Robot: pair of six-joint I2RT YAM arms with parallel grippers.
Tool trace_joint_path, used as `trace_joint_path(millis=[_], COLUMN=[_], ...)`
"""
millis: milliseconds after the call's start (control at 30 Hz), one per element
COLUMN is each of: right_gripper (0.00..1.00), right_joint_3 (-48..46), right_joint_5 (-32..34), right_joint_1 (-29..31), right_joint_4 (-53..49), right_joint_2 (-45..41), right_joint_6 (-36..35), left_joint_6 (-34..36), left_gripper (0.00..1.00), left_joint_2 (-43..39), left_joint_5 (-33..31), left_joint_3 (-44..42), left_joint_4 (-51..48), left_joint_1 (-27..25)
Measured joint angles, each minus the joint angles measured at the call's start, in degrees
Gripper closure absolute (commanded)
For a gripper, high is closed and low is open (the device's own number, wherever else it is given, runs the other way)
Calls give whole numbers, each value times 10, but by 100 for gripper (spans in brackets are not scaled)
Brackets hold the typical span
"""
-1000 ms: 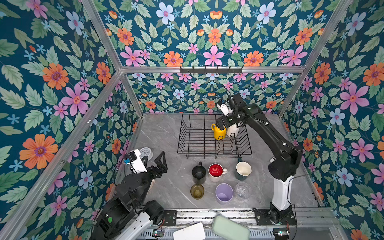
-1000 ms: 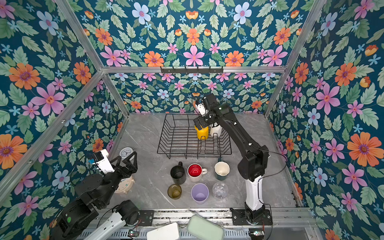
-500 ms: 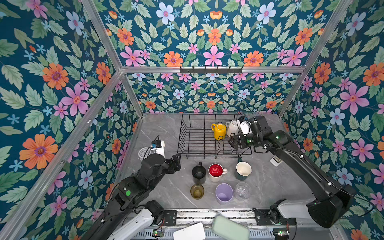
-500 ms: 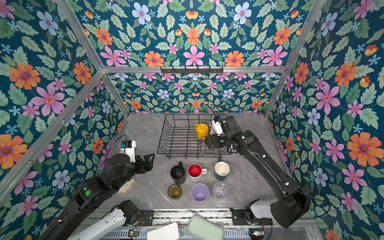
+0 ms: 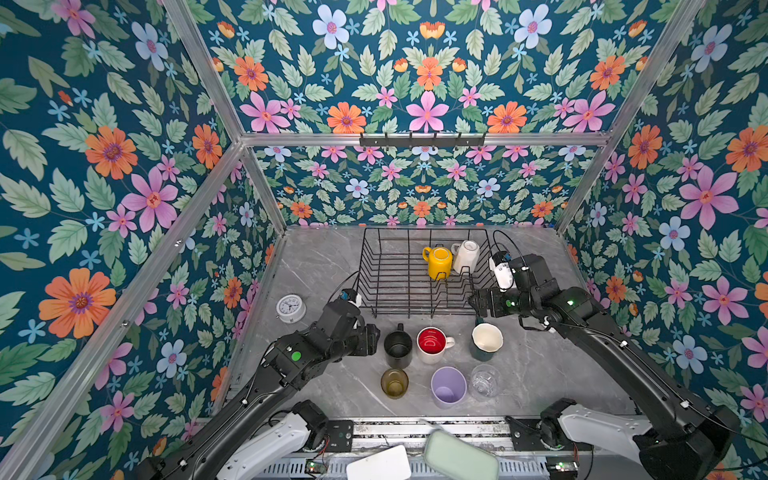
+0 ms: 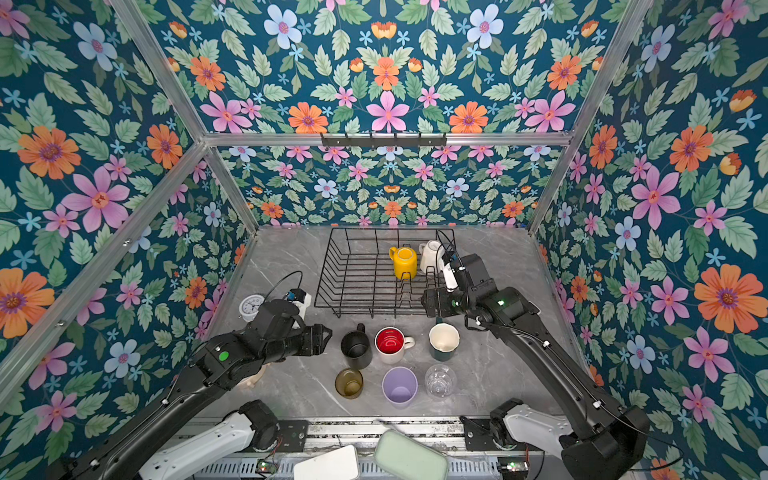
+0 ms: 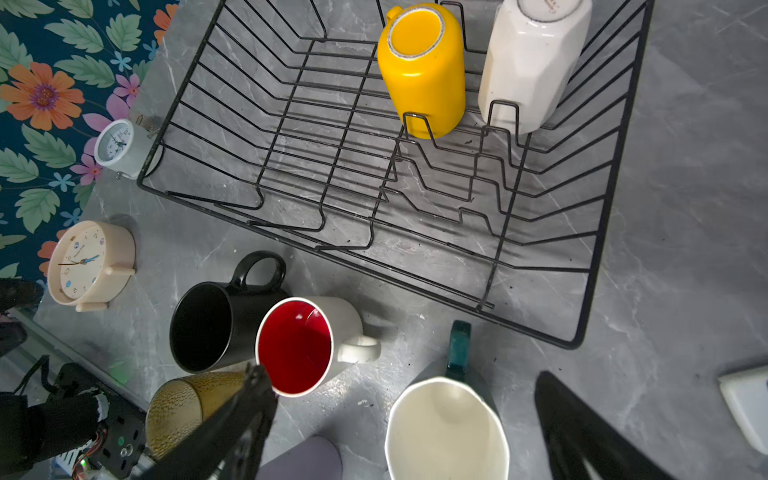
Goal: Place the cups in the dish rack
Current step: 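Reach the left gripper down to the black mug while right hovers nearby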
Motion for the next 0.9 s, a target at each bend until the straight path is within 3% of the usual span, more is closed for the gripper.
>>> trace_joint_path(millis=[500, 900], right_gripper=[5, 5], right_joint_3=[-14, -30], right_joint_5=[10, 12], right_joint_1=[0, 0], right_joint_4=[4, 10], right_joint_2=[8, -5], right_joint_6=[2, 2], left_joint_6=[-12, -26], left_gripper=[36, 40], left_joint_2=[71, 137], left_joint_5=[52, 37], left_joint_3=[-23, -26], left_joint_4=[23, 57], left_joint_1=[-9, -31])
